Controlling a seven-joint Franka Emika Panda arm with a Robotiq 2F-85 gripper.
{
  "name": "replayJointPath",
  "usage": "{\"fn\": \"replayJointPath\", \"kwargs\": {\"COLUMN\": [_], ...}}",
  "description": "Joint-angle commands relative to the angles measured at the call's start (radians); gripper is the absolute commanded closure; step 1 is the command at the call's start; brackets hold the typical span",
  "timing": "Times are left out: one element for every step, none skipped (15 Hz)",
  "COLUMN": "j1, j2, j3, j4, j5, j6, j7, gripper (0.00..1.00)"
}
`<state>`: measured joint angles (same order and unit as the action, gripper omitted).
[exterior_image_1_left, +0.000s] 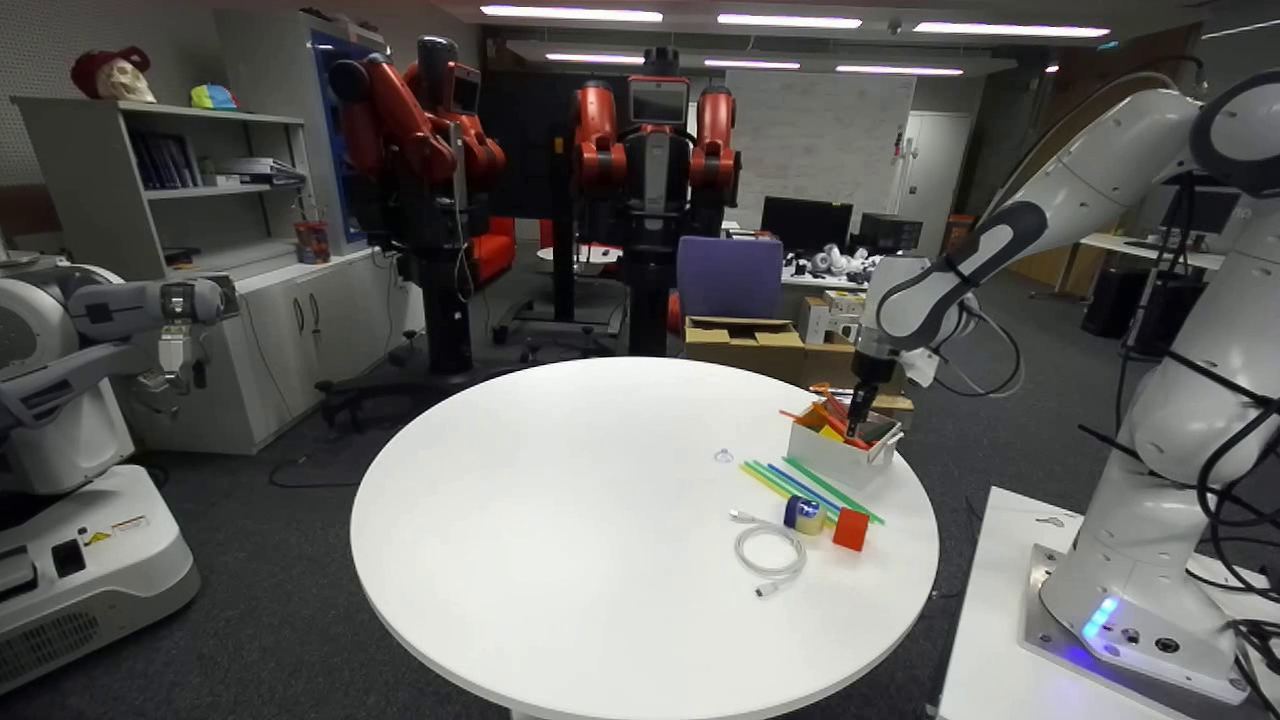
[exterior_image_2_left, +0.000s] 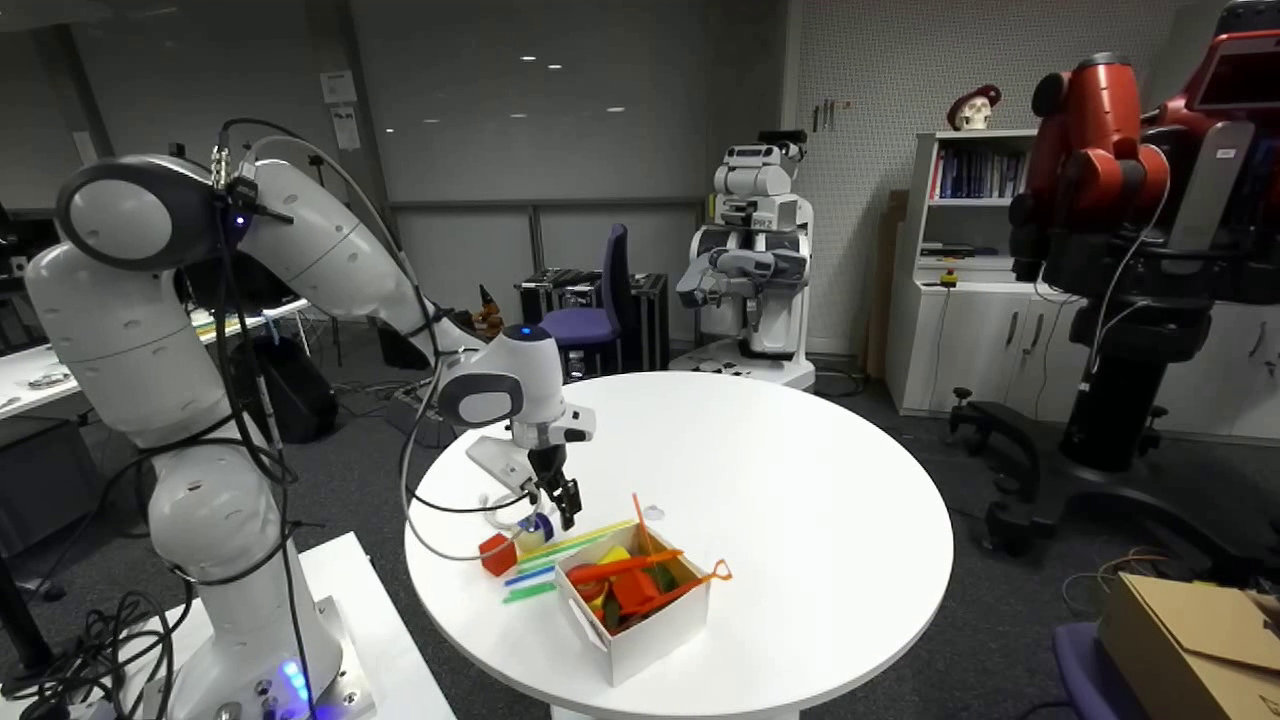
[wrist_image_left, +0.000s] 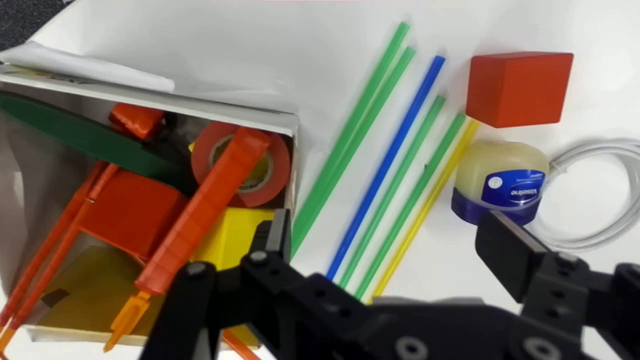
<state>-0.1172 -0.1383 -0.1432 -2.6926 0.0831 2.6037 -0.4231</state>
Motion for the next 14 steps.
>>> {"fn": "replayJointPath", "kwargs": {"j1": [0.055, 0.07, 0.08, 0.089, 0.093, 0.097, 0.097, 0.097, 0.097, 0.101, 0.108, 0.115, 0.123, 0.132], "j2": [0.008, 0.031, 0.054, 0.085, 0.112, 0.142, 0.176, 0.207, 0.245, 0.277, 0.307, 0.343, 0.372, 0.402], "j3": [0.023, 0.035, 0.049, 0.066, 0.079, 0.091, 0.101, 0.108, 0.109, 0.104, 0.094, 0.084, 0.073, 0.06], "j4": [0.007, 0.022, 0.038, 0.052, 0.068, 0.085, 0.102, 0.123, 0.151, 0.179, 0.208, 0.244, 0.277, 0.308], "j5": [0.072, 0.088, 0.102, 0.117, 0.122, 0.126, 0.114, 0.094, 0.065, 0.043, 0.028, 0.013, -0.005, -0.02], "j6": [0.016, 0.026, 0.034, 0.072, 0.095, 0.123, 0.154, 0.169, 0.175, 0.176, 0.169, 0.153, 0.132, 0.121], "j7": [0.099, 0.142, 0.194, 0.266, 0.338, 0.405, 0.478, 0.557, 0.63, 0.691, 0.742, 0.788, 0.83, 0.87], "gripper": [0.0, 0.0, 0.0, 0.0, 0.0, 0.0, 0.0, 0.0, 0.0, 0.0, 0.0, 0.0, 0.0, 0.0]}}
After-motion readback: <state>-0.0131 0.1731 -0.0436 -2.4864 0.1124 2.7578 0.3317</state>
